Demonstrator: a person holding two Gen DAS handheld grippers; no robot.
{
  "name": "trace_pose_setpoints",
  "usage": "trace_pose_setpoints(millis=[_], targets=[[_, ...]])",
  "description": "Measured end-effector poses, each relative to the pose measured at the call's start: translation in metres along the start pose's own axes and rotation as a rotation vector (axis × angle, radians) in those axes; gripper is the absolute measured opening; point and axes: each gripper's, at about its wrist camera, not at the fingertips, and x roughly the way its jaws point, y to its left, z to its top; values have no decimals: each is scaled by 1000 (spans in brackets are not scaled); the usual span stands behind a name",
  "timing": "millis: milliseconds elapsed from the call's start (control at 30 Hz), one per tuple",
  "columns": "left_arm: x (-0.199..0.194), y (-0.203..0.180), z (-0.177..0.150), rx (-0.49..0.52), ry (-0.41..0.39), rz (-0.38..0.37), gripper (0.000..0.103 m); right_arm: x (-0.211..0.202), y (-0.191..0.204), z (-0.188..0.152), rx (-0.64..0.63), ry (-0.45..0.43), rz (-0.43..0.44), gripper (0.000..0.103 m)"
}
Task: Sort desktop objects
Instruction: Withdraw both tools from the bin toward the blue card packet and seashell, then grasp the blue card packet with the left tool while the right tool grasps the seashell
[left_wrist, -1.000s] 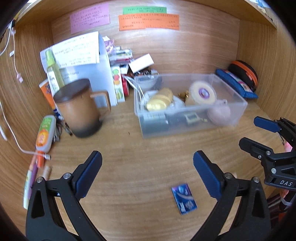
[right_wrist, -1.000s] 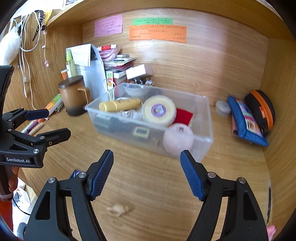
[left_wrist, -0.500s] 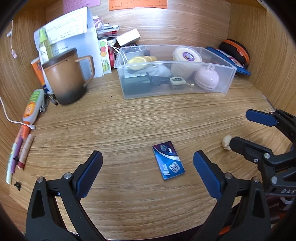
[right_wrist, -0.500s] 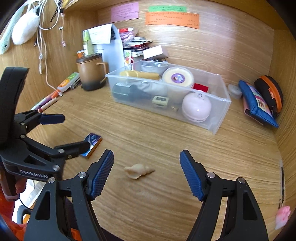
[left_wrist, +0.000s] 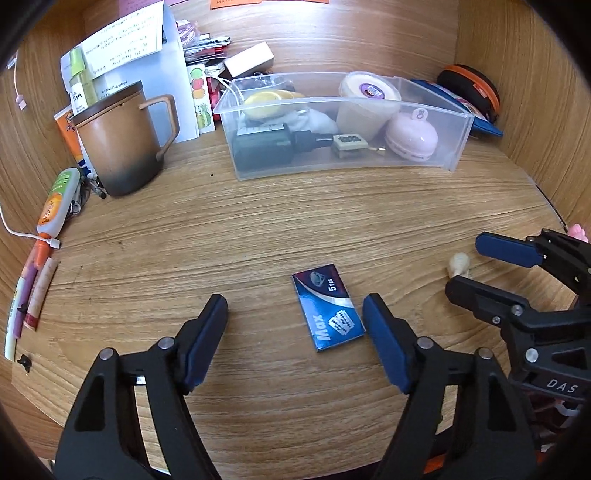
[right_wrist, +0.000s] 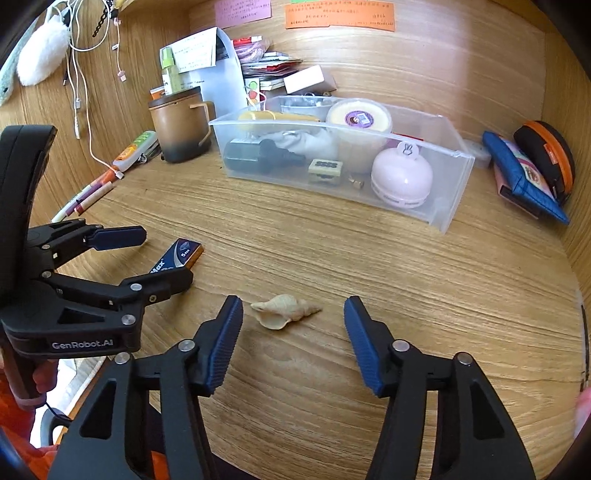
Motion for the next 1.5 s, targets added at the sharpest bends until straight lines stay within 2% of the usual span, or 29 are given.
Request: trace_pose_setpoints(millis=[100,167,333,433,500,600,967,1167,1500], targets=[[0,0,0,5,-6,2,71,3,1,0,-9,-1,1,48],[0,2,1,-4,-3,-17,68,6,1,0,-13,8,6,40],[1,2,1,-4,-7,-34,62,6,4,-1,-22,-2,3,37],[1,-1,3,7,-9,-44,53,6,4,0,-13,-3,15,36],[0,-5,3,24,-13,-59,36,7,3,0,-7,-3,20,36],[1,-11,5,46,-17,-68,26,5,4,1,-7,-10,24,32],[2,-14,9,54,-19,-55,26,5,-1,4,17,-11,46,30],[-7,-12,18,51,-48,-60,26,-1,-8,12,31,-28,46,30],[-17,-10,30,42,-97,-41,26,-16,-20,30,37,-68,6,30]])
